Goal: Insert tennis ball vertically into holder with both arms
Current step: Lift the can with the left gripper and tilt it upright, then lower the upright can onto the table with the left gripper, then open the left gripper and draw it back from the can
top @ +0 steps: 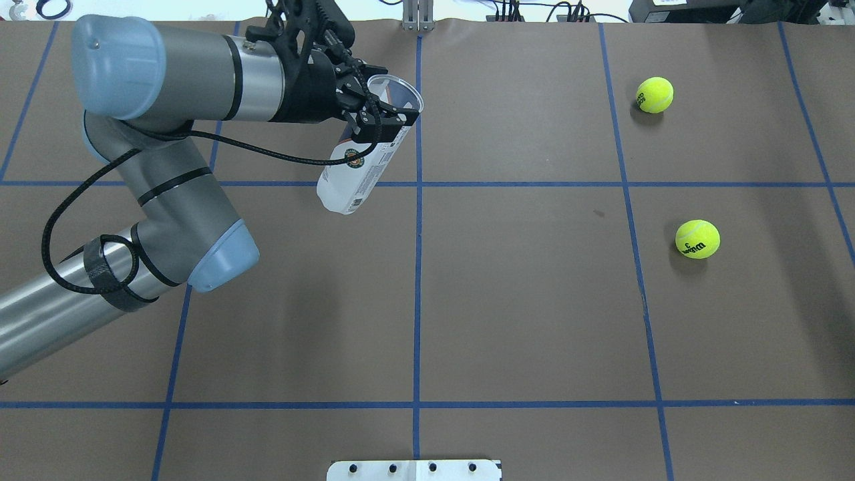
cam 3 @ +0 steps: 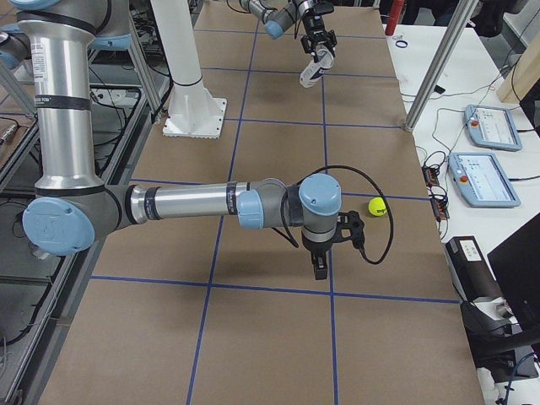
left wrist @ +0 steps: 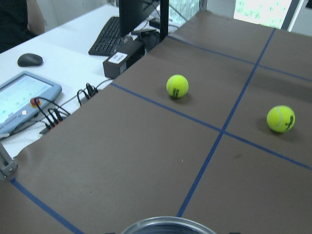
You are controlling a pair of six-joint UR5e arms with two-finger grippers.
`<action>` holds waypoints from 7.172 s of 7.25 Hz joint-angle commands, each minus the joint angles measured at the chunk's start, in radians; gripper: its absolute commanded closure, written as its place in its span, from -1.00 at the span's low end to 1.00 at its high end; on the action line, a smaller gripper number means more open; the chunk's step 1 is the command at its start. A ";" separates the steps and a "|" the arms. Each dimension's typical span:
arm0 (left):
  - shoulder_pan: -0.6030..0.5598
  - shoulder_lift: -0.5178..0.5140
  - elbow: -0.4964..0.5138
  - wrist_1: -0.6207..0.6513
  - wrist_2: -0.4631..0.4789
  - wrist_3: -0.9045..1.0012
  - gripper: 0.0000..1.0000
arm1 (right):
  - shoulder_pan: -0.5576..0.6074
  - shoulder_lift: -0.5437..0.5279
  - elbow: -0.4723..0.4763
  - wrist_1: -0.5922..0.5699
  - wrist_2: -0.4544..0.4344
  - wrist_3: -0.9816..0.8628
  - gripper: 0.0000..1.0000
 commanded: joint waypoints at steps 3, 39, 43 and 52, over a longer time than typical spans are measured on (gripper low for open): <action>0.064 0.059 0.203 -0.616 0.193 -0.063 -0.30 | 0.000 0.000 0.000 0.000 0.000 0.000 -0.98; 0.250 0.085 0.394 -0.932 0.410 -0.009 -0.91 | 0.000 0.002 -0.002 0.002 -0.005 0.000 -0.98; 0.250 0.081 0.394 -0.931 0.410 -0.009 -0.97 | -0.001 0.003 -0.003 0.002 -0.006 0.000 -0.98; 0.115 0.343 0.016 -0.633 0.184 -0.022 -0.97 | 0.000 0.005 0.004 0.002 -0.009 0.000 -0.98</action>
